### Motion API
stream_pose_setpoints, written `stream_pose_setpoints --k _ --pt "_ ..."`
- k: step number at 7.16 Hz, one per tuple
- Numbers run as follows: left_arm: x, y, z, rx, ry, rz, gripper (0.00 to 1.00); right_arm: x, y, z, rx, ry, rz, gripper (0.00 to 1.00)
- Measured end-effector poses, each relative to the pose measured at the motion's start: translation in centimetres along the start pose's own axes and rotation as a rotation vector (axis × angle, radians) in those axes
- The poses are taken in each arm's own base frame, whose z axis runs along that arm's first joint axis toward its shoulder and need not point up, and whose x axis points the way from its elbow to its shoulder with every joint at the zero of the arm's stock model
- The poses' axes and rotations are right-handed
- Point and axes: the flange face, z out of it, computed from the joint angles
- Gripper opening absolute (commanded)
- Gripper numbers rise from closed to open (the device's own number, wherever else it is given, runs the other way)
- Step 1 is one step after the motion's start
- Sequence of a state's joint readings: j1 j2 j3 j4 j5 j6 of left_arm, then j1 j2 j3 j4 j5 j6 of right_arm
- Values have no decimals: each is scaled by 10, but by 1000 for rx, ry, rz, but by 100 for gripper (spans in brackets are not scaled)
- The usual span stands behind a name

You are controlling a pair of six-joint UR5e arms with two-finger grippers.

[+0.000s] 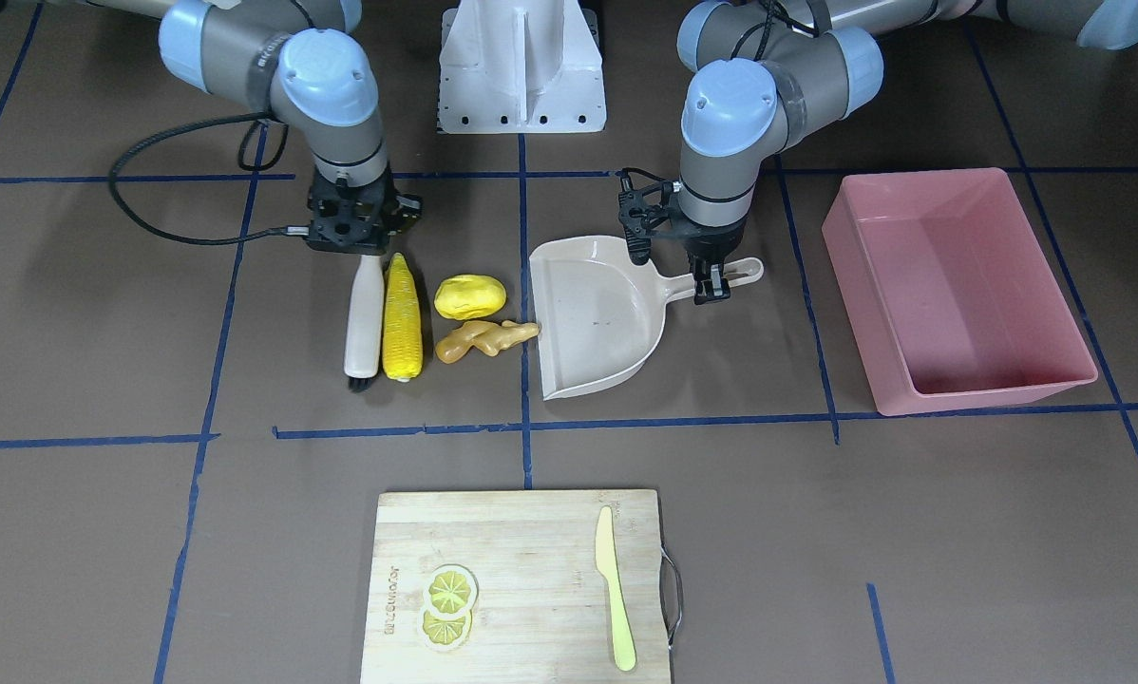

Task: Sweep and dump trash into bin
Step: 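Sweep the corn, lemon and ginger into the dustpan with the right gripper's brush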

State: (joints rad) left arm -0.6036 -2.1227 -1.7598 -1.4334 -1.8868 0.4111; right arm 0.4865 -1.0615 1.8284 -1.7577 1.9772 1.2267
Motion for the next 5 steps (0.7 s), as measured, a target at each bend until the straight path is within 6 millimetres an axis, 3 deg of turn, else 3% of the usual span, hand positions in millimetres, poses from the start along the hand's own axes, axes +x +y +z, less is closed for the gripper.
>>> stream_pose_setpoints --k 2,5 --pt "0 0 1 -2 1 0 0 -37 3 -1 -5 -15 -25 0" --pt "0 -2 0 -1 0 1 1 -77 8 -12 -5 -47 -52 0"
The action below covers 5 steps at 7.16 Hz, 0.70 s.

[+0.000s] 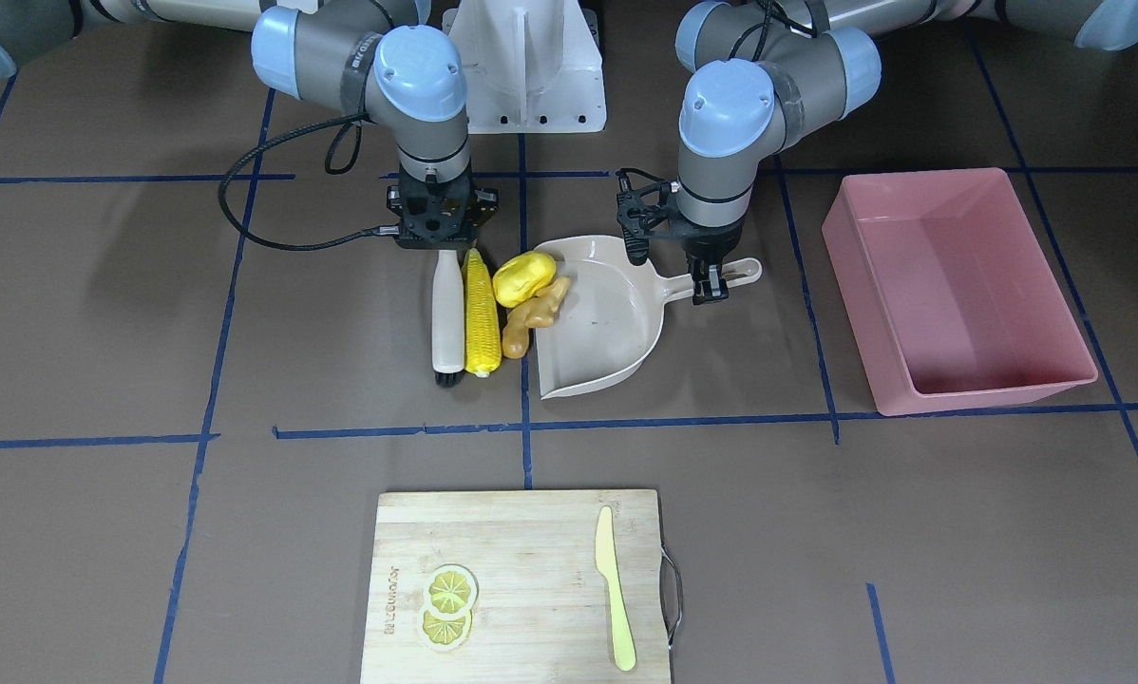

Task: Sweep and dump trash into bin
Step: 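Sweep the corn, lemon and ginger into the dustpan with the right gripper's brush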

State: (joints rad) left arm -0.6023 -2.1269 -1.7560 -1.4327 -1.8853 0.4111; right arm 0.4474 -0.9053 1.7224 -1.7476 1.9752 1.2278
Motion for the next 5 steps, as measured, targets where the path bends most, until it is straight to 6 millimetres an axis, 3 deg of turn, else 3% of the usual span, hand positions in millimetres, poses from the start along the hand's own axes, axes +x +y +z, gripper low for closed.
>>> stream_pose_setpoints --k 2,5 --pt "1 -2 1 -2 -3 3 2 -27 2 -3 -1 -25 -16 0" --pt "2 -4 1 -4 -11 1 2 -51 14 -9 -7 -58 -39 0"
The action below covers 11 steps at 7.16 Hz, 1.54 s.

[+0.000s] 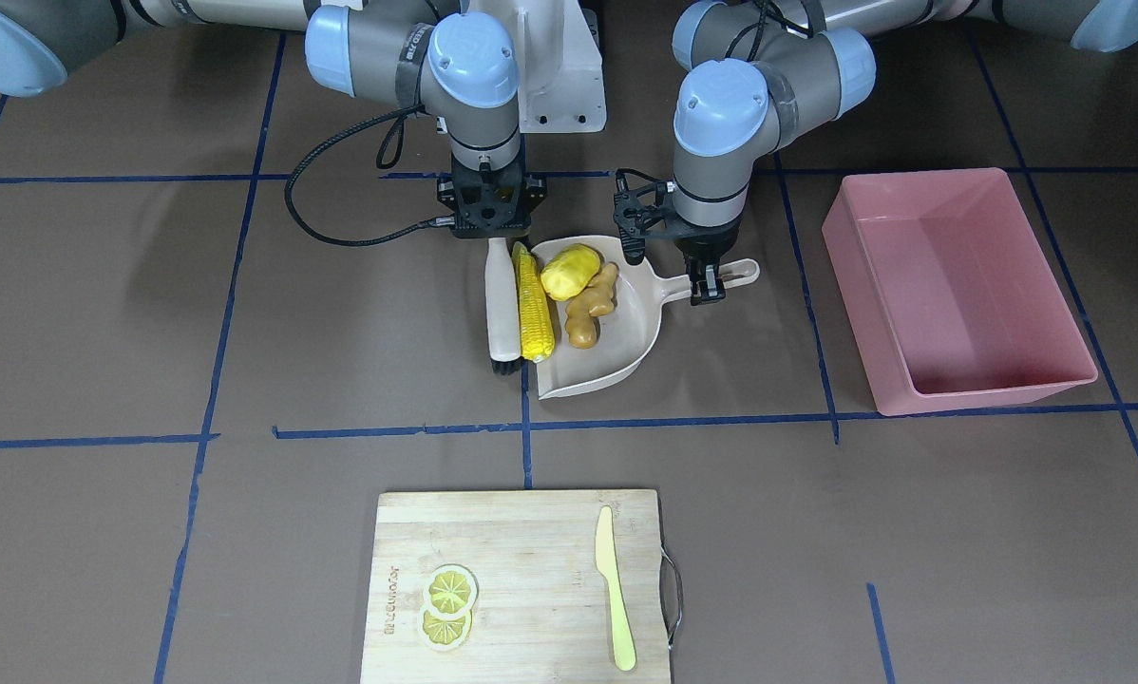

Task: Sweep and dump trash into bin
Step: 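Sweep the corn, lemon and ginger into the dustpan with the right gripper's brush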

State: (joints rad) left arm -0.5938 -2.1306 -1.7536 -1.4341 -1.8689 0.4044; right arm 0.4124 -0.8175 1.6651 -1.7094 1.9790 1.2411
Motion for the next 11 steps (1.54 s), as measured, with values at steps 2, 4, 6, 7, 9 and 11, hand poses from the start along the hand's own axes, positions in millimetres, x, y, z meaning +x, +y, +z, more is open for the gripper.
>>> stream_pose_setpoints --k 2,4,6,7,9,11 --pt "2 -2 0 3 1 -19 2 -11 5 -5 -2 -15 -12 0" --pt "7 -5 2 11 6 -40 1 -20 9 -6 -5 -20 -19 0" --pt "16 -14 3 64 3 -53 1 -27 8 -10 -5 -28 -24 0" --pt "18 -16 5 94 -4 -50 1 -25 5 -15 -7 -36 -20 0" --pt "19 -14 7 110 -7 -51 1 -11 -10 -39 -7 -67 0 0" --pt "20 -10 8 112 1 -57 1 13 -24 -61 3 -88 20 0"
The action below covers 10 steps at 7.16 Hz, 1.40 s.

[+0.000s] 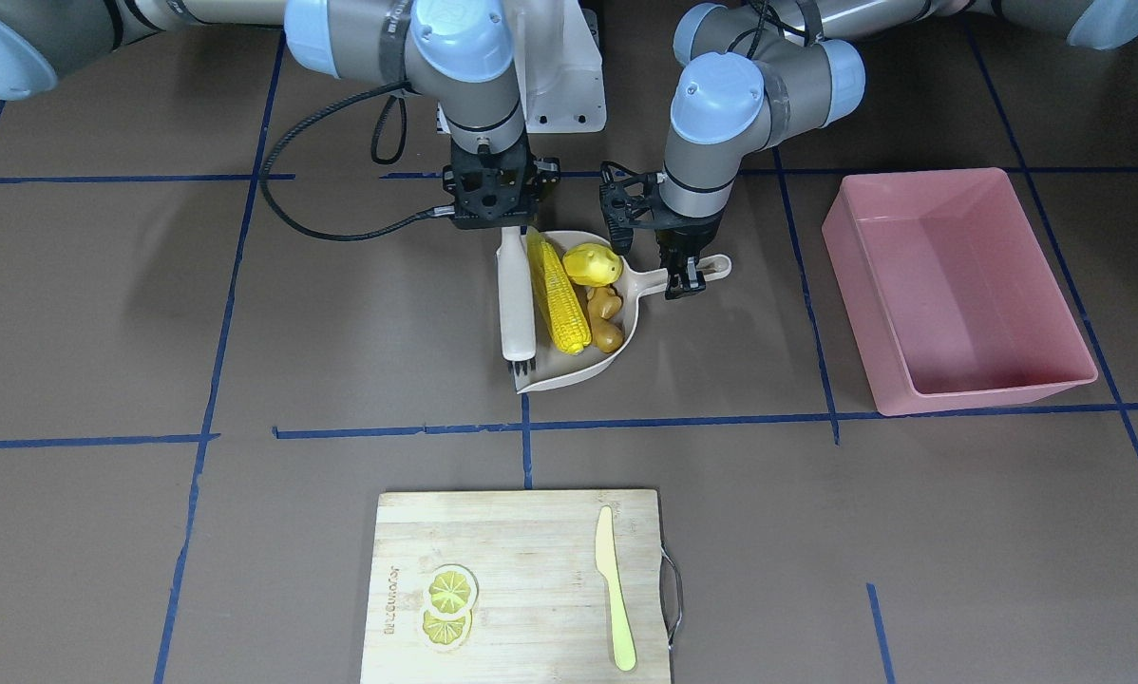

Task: Sweep and dump trash into bin
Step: 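Lift the dustpan over the pink bin with the left gripper while the right withdraws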

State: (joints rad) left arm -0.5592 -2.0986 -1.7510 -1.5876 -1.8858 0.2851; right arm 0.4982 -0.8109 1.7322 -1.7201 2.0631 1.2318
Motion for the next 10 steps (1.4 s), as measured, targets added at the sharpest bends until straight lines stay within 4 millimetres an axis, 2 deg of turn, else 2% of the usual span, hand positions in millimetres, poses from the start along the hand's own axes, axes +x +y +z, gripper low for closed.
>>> stream_pose_setpoints --k 3,5,7,8,10 --pt "5 -8 -15 95 54 -86 1 42 -5 -46 42 -53 11 0" --pt "5 -12 -25 157 80 -156 1 72 -18 -74 67 -74 39 0" --pt "-4 -8 -40 218 98 -221 1 116 -21 -115 68 -62 91 0" --pt "-12 4 -55 239 108 -256 1 137 -15 -137 65 -24 101 0" --pt "-35 49 -107 295 144 -339 3 171 -10 -165 68 40 87 0"
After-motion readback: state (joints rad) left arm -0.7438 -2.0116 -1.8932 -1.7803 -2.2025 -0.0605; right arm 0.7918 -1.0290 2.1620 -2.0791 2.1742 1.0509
